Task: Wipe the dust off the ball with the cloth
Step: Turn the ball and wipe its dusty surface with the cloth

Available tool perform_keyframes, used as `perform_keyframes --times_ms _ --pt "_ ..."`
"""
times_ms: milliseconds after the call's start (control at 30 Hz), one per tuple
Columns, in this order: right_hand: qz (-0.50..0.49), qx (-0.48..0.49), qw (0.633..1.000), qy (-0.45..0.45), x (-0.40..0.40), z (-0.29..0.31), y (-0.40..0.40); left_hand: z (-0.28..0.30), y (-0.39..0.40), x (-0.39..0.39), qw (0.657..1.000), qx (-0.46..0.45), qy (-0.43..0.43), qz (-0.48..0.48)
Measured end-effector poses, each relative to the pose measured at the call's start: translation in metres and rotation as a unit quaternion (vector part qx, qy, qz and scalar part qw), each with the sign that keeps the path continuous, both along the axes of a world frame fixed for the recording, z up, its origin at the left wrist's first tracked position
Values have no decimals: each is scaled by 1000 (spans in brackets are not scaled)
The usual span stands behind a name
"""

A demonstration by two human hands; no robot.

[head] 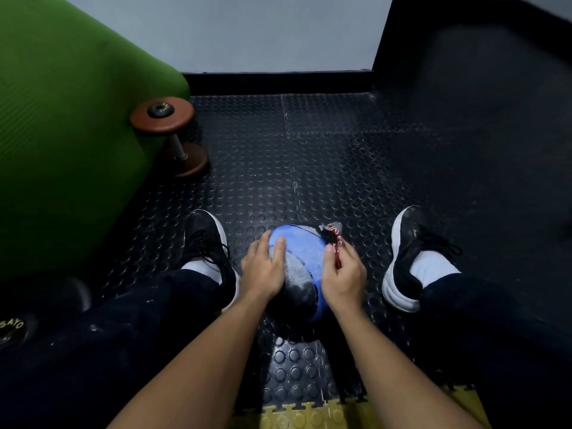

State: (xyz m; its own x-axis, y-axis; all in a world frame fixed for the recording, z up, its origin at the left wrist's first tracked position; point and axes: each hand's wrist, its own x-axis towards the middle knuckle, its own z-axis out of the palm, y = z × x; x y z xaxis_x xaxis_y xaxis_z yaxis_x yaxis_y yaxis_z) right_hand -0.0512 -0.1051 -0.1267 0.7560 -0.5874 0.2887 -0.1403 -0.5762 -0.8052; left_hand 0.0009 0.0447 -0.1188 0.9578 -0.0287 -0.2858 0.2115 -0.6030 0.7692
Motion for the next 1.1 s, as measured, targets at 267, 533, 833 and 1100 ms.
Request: perform_keyframes --times_ms 267,533,833,1100 --pt "-80 64 994 49 -10 -24 -12 -2 4 -5 1000 10 -15 -13" --pt "27 -18 999 -32 -18 -17 -1 -1 6 -1 1000 2 -1 -7" --pt "15 -8 1000 -7 -7 -3 -3 0 2 -3 1000 6 4 8" --pt "-95 57 990 92 4 -16 -15 -2 1 -7 1000 13 -11 9"
